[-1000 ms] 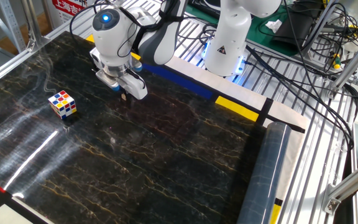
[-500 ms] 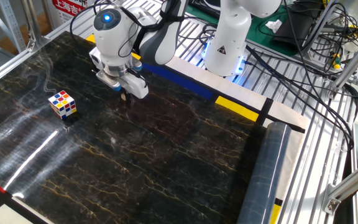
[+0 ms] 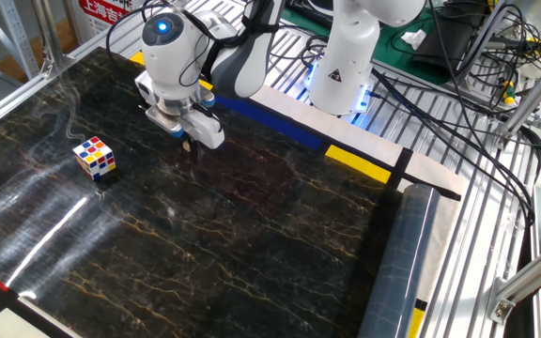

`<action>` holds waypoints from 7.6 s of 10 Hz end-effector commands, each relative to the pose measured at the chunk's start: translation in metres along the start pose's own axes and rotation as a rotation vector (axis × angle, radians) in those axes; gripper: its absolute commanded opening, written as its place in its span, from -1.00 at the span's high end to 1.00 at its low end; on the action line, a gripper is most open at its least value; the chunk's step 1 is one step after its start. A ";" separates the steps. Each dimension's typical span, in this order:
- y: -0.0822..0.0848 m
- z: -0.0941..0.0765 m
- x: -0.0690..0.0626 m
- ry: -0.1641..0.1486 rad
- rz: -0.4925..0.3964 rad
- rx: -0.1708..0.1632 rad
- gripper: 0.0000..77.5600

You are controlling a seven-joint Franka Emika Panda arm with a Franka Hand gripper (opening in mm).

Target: Hold a small block with the gripper and sweep it from left to right on the table

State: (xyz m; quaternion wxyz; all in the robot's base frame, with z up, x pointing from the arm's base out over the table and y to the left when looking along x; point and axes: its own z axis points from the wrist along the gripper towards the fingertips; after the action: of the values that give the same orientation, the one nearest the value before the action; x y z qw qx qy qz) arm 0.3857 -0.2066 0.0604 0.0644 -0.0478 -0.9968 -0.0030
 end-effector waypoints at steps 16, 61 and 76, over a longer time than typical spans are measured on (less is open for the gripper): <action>0.053 0.001 0.008 0.014 0.053 -0.002 0.97; 0.067 0.000 0.024 -0.040 0.007 -0.024 0.97; 0.089 0.008 0.027 -0.044 0.021 -0.019 0.97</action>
State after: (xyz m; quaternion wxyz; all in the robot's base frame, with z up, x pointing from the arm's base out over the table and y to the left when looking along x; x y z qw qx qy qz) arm 0.3665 -0.1056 0.0612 0.0403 -0.0605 -0.9973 -0.0126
